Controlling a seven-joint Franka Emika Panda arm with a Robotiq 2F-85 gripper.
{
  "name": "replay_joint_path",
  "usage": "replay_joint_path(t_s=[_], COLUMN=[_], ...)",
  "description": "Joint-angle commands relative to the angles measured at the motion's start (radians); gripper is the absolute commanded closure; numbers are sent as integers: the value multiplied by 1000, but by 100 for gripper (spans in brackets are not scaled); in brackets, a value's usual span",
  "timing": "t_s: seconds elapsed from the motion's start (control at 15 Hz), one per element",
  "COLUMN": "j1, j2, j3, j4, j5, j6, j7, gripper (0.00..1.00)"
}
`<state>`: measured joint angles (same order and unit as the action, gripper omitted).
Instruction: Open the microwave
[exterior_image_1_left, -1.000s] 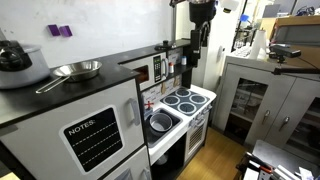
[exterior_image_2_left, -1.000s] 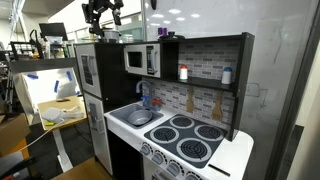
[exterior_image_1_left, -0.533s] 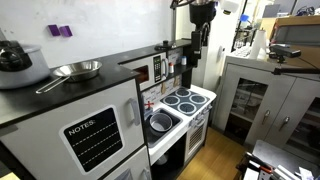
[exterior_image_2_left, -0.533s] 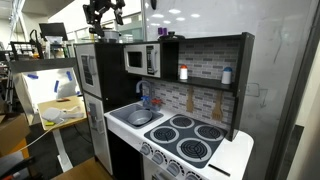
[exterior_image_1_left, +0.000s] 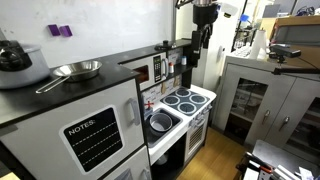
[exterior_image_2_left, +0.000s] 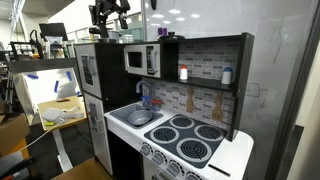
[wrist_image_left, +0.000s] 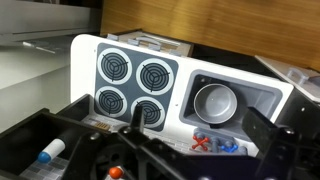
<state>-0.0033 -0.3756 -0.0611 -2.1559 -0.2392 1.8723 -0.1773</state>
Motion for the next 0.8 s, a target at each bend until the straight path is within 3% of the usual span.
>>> replay_joint_path(t_s=[0.0,0.33,0.73], j1=[-17,-41,-44], j2=[8,0,3], j3=[-37,-76,-68], j4=[-13,-43,-37], j5=[91,175,153], j6=[35,56,24], j7=[21,49,35], gripper=[0,0,0])
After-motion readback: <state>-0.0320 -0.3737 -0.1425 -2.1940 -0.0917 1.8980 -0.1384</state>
